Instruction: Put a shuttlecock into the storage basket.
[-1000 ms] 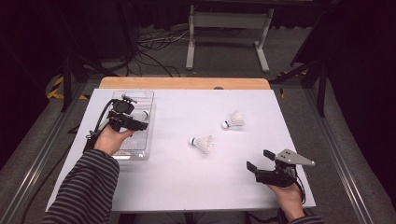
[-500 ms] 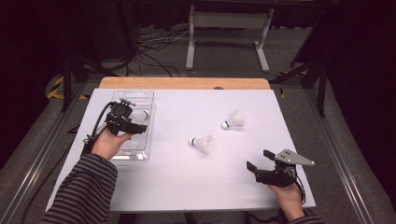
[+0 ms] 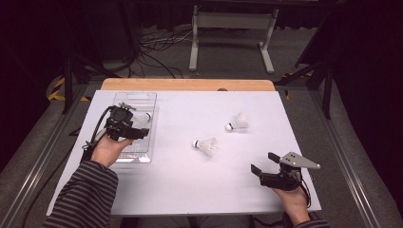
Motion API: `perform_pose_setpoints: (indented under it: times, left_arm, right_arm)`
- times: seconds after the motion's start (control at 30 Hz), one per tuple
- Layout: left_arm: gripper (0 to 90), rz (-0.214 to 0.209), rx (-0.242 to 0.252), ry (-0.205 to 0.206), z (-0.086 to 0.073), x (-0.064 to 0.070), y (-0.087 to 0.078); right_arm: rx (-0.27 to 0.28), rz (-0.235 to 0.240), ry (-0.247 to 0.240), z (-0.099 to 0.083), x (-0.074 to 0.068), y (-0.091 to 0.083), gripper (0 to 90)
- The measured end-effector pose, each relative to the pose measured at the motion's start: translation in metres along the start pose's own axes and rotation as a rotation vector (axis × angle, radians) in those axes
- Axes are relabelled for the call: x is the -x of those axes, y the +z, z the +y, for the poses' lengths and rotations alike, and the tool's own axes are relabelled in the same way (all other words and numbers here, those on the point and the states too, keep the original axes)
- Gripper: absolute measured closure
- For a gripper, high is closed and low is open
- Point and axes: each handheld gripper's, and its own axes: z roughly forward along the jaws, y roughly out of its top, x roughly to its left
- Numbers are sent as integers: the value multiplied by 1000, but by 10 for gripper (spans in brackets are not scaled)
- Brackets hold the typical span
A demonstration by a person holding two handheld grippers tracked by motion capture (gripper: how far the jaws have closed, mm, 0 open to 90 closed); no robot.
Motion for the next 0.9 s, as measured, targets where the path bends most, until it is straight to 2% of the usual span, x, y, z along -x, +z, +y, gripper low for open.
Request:
perform_pose_setpoints:
  times: [0.27,0.5,0.6,0.77,0.9]
  left_arm:
    - [285,-3,29,-3,-5,1,-7]
    - [284,0,49,10,-10,1,-12]
    - [284,-11,57,-3,-14,0,-14]
    - [278,-6,81,8,-21,1,-19]
    - [275,-17,93,-2,-25,1,-20]
  right_arm:
    - [0,-2,-6,0,-1,0,145]
    - [-1,-8,-6,0,-1,0,145]
    - [-1,-11,-9,0,-1,0,145]
    - [-1,-14,-9,0,-1,0,145]
    - [-1,-15,-9,0,-1,0,145]
